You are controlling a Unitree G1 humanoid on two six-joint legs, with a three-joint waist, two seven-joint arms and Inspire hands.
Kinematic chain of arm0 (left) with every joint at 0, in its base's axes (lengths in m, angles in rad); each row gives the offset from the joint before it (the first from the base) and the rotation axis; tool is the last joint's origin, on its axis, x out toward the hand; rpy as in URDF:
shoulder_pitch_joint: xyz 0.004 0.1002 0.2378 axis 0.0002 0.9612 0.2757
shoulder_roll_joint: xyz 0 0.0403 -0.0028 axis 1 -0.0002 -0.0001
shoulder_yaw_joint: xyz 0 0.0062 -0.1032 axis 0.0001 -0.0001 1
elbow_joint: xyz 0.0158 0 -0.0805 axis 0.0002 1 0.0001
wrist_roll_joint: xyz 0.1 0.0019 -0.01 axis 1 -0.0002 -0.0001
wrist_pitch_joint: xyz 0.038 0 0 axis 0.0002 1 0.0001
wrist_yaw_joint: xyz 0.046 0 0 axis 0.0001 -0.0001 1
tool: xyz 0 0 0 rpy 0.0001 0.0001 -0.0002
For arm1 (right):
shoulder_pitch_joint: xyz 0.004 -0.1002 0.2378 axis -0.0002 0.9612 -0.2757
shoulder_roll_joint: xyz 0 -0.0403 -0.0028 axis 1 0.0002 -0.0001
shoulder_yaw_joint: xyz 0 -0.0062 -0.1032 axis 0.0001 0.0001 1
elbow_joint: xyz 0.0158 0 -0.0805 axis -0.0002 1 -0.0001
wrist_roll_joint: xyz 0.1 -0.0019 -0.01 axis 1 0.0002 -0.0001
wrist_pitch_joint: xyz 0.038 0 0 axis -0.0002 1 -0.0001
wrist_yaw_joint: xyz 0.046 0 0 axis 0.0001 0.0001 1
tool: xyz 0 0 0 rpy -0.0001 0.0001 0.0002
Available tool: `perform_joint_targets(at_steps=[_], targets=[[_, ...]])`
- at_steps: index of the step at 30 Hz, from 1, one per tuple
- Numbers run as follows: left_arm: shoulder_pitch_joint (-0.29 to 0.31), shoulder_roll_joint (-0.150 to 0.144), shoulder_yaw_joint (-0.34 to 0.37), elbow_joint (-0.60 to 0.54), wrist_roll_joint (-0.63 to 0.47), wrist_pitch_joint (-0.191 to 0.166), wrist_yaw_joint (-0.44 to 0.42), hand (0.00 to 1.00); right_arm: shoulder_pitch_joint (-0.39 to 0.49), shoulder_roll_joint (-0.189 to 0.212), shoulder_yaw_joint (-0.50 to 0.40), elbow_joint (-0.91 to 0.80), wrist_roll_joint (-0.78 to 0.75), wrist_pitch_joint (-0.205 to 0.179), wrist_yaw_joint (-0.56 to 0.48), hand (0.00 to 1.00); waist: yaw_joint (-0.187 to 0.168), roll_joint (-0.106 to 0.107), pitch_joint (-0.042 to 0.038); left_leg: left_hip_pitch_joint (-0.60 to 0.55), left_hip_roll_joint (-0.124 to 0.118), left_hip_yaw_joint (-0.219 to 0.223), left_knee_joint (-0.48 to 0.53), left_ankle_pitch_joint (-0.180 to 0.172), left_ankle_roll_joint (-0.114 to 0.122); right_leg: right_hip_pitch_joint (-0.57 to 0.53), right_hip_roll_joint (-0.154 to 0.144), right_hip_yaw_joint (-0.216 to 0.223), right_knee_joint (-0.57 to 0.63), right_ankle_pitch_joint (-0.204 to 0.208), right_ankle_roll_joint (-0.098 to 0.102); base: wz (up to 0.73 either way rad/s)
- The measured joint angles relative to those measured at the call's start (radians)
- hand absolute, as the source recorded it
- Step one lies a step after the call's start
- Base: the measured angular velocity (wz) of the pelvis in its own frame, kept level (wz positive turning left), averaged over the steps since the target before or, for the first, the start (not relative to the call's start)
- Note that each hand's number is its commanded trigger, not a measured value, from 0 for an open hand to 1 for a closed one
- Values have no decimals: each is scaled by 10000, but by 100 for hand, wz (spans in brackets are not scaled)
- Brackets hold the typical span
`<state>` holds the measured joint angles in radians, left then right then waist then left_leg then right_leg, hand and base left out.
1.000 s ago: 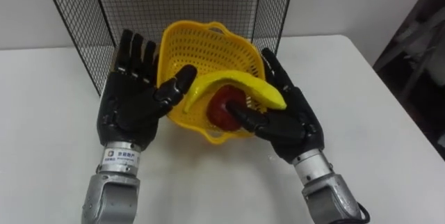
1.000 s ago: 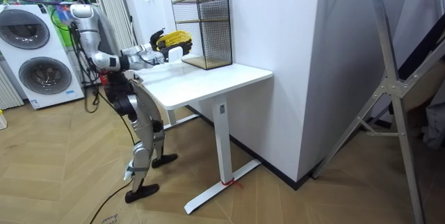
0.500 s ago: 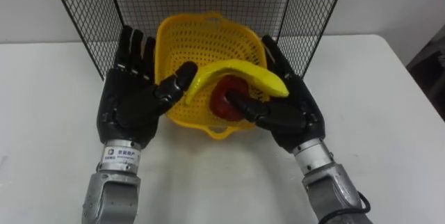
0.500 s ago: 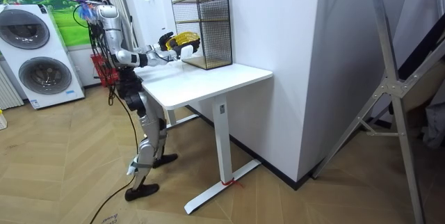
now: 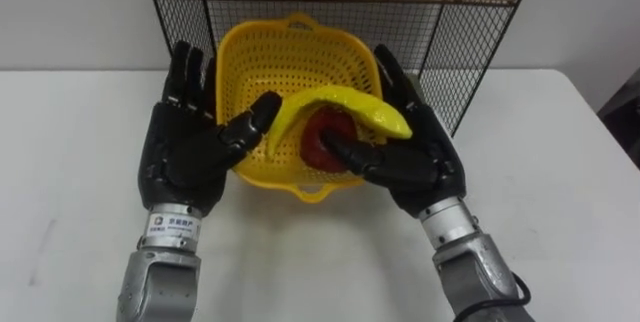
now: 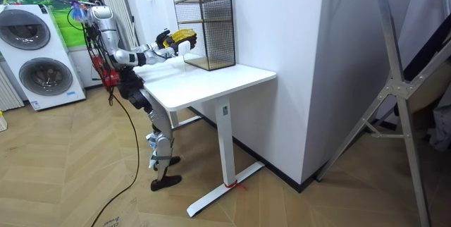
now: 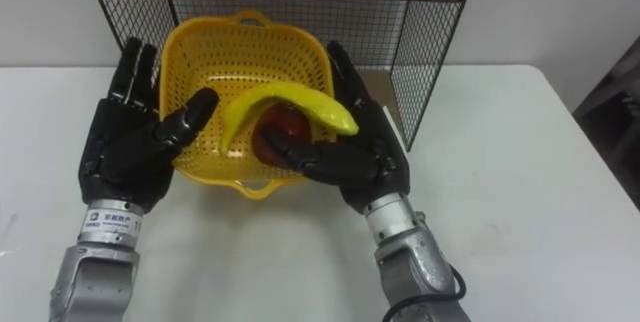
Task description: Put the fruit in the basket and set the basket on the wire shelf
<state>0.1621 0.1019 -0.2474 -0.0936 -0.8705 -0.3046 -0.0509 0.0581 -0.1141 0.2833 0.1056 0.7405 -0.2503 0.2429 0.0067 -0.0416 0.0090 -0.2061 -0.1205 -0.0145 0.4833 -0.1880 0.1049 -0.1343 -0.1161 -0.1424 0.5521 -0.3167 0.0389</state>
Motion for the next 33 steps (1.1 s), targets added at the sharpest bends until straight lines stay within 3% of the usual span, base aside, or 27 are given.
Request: perform_joint_targets(at_steps=[5,10,14,20,25,33], targets=[[0,98,-23,0,10,-43,-9,0,-56,105,-118,-121,-43,125,-18,0,46,-37,19,277,232,-37,-753,369,-144,348,364,-39,-1062,541,-135,-7],[0,105,-34,0,10,-94,-9,0,-56,105,-145,-503,-84,116,-29,0,-34,-50,55,271,284,-35,-878,424,-157,390,448,5,-1323,696,-124,-2],[-20,99,-116,0,14,-167,-9,0,-81,104,-202,-519,-120,116,-29,0,0,18,139,405,402,25,-964,444,-168,627,560,24,-1702,905,-147,-8],[-184,95,-240,0,13,-300,-11,0,-116,71,-291,-524,-90,108,-28,0,-54,129,168,489,455,-10,-1049,457,-188,834,676,54,-2109,1122,-152,-1],[-193,99,-275,1,24,-306,-11,0,-117,75,-341,-540,-108,108,-48,0,-88,252,144,581,431,1,-1212,539,-196,861,662,105,-2119,1127,-150,0],[-207,112,-282,62,338,-292,-7,0,-117,64,-349,-862,-354,108,-312,0,-214,267,136,729,445,26,-1501,665,-282,953,683,140,-2328,1247,-169,0]])
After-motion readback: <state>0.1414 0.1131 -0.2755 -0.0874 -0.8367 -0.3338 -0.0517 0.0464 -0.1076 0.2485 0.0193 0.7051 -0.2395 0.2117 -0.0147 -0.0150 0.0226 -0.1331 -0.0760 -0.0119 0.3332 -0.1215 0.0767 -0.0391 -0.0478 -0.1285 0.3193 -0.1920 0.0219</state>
